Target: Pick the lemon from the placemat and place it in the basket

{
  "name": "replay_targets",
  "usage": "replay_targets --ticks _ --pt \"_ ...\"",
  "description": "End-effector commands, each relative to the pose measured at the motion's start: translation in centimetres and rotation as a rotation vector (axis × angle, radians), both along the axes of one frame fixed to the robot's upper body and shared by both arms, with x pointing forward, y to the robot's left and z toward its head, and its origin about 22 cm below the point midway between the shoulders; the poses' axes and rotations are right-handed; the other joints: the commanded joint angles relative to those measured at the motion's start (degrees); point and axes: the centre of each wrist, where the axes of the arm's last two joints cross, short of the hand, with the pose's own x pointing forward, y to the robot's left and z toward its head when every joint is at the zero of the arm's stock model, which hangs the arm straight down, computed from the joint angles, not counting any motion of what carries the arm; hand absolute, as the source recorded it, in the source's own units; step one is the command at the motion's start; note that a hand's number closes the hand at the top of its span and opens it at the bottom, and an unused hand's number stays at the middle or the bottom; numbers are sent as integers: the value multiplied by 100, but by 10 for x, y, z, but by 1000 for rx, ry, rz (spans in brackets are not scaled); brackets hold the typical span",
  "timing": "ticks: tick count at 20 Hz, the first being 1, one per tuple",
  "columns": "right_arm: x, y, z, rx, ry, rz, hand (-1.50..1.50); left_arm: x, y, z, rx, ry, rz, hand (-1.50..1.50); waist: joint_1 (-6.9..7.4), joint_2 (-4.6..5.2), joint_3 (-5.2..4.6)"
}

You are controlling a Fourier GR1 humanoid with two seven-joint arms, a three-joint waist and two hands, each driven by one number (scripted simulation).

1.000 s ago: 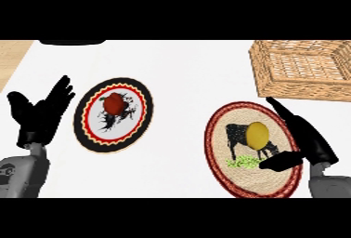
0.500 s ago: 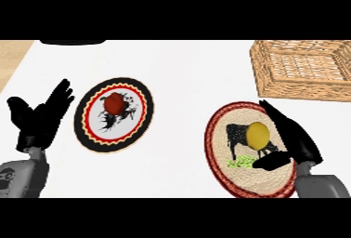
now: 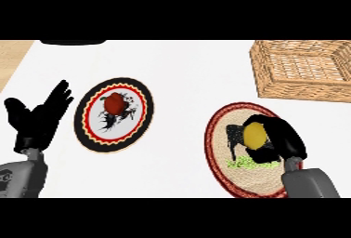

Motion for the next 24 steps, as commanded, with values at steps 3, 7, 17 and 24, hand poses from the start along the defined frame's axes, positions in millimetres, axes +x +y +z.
replay_targets --ticks 3,7,17,24 --pt "20 -12 -12 -20 12 28 150 14 13 9 -2 -23 23 0 7 26 20" --pt "-38 39 -25 -6 13 194 150 3 -8 8 1 -15 -5 0 -29 -8 19" --pt "-135 99 3 65 23 453 150 -3 -7 15 -1 6 23 0 -42 0 19" --pt "-158 91 53 550 -205 433 150 -10 -6 -3 0 6 21 0 -133 -10 22"
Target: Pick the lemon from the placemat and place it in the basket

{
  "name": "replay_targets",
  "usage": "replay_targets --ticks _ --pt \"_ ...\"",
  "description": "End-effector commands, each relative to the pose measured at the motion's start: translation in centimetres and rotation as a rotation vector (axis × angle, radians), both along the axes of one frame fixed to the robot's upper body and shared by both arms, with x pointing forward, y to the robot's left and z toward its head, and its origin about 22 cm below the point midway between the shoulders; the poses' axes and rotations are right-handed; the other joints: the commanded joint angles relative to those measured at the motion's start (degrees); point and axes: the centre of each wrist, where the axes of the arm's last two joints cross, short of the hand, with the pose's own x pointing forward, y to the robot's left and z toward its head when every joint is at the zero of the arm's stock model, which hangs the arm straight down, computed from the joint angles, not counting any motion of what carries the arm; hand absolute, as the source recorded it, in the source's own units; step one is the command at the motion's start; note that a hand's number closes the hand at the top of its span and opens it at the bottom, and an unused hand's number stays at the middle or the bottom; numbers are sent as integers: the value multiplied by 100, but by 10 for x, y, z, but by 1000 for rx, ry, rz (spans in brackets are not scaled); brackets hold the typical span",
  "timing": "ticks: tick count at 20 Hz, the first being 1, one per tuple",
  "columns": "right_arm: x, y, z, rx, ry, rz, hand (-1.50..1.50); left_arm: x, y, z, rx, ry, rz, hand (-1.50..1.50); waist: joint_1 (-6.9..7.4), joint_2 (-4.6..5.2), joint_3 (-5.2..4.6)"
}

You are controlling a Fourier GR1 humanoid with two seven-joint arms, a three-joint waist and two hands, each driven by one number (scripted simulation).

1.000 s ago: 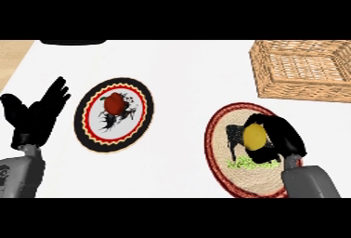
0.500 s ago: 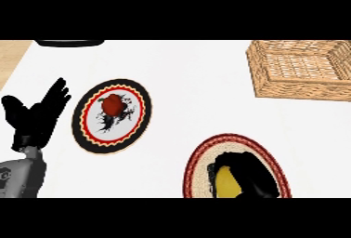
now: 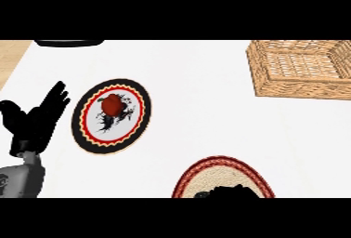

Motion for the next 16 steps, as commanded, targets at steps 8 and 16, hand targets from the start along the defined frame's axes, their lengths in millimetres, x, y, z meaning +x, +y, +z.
replay_targets --ticks 8,16 --pt "-36 -26 120 245 -268 -182 150 3 -8 6 11 1 -4 0 71 19 -2" --pt "-3 -36 158 169 -347 -320 150 14 -15 10 4 -16 -17 0 91 37 -7"
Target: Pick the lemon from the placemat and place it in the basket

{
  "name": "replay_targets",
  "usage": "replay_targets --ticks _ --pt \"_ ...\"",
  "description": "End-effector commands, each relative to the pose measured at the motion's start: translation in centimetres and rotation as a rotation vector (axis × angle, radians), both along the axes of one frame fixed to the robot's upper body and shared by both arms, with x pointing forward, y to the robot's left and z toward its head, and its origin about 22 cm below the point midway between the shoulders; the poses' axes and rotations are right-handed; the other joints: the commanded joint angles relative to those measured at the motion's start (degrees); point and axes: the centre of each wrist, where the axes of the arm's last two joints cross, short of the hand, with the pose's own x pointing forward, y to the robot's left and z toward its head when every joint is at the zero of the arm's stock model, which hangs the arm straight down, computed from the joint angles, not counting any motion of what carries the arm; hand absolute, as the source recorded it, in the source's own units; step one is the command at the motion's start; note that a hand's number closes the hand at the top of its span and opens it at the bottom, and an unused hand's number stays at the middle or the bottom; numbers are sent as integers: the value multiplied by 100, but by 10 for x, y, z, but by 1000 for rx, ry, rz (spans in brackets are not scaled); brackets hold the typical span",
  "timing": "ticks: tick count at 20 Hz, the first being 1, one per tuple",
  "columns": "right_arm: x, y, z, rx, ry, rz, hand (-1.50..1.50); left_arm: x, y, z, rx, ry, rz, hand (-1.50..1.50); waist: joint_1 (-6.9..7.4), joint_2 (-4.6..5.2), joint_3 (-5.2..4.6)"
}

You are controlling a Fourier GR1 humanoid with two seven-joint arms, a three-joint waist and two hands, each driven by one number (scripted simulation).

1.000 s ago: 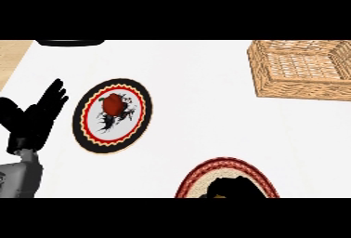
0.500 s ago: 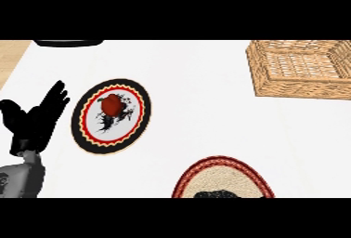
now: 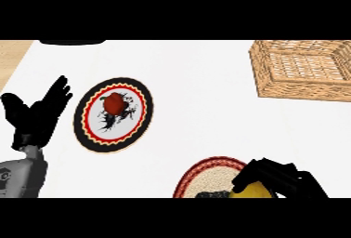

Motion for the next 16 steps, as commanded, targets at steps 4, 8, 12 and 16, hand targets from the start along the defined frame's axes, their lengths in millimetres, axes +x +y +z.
replay_targets --ticks 4,8,12,16 --pt "10 -15 68 43 -135 -129 150 2 -11 -8 5 14 -2 0 21 5 0" --pt "51 -12 99 43 -144 -201 150 -7 -6 -3 -1 0 -16 0 65 -3 3" --pt "76 -22 124 32 -149 -290 150 -14 -4 -5 7 11 3 0 48 -11 5" --pt "118 -46 141 -33 -185 -423 150 -4 -3 -12 2 -12 -8 0 64 12 4"
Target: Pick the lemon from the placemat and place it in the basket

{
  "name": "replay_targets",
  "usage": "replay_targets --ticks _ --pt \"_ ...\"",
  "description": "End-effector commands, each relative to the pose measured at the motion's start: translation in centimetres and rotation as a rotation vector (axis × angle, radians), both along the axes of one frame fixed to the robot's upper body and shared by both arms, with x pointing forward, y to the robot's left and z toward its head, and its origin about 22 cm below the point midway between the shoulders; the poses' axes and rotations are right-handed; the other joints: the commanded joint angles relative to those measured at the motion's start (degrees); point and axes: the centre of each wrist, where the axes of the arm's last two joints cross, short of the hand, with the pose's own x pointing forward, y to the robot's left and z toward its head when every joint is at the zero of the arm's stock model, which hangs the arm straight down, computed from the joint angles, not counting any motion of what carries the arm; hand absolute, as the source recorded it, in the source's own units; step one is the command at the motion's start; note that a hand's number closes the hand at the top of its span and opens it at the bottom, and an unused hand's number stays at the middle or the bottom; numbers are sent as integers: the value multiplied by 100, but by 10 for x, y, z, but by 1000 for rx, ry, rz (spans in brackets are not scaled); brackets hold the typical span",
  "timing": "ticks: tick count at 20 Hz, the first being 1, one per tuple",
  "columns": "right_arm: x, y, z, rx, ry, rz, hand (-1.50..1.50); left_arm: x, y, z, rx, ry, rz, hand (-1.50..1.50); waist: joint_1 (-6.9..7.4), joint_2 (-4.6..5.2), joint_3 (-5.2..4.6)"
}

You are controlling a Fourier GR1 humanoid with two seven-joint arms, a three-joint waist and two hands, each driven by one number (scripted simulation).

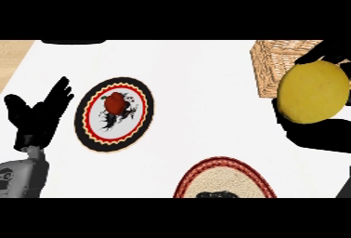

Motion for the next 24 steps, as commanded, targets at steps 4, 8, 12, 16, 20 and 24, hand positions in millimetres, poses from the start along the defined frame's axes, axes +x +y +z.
replay_targets --ticks 4,8,12,16,20,24 --pt "39 -40 12 -39 -13 -151 150 -10 8 3 1 -6 -1 0 4 -5 4" --pt "72 -95 -15 -33 1 -160 150 -7 -5 10 -2 3 -5 0 20 11 10" --pt "89 -112 -16 -74 -4 -153 150 1 -11 -3 4 -8 19 0 0 7 6" --pt "120 -121 -44 -33 0 -142 150 -5 -2 -10 3 -3 -9 0 25 11 5" --pt "140 -116 -63 2 -2 -147 150 6 -2 2 -8 -8 8 0 29 10 5" --pt "131 -160 -81 50 -42 -394 150 2 0 -5 2 -15 -7 0 23 41 7"
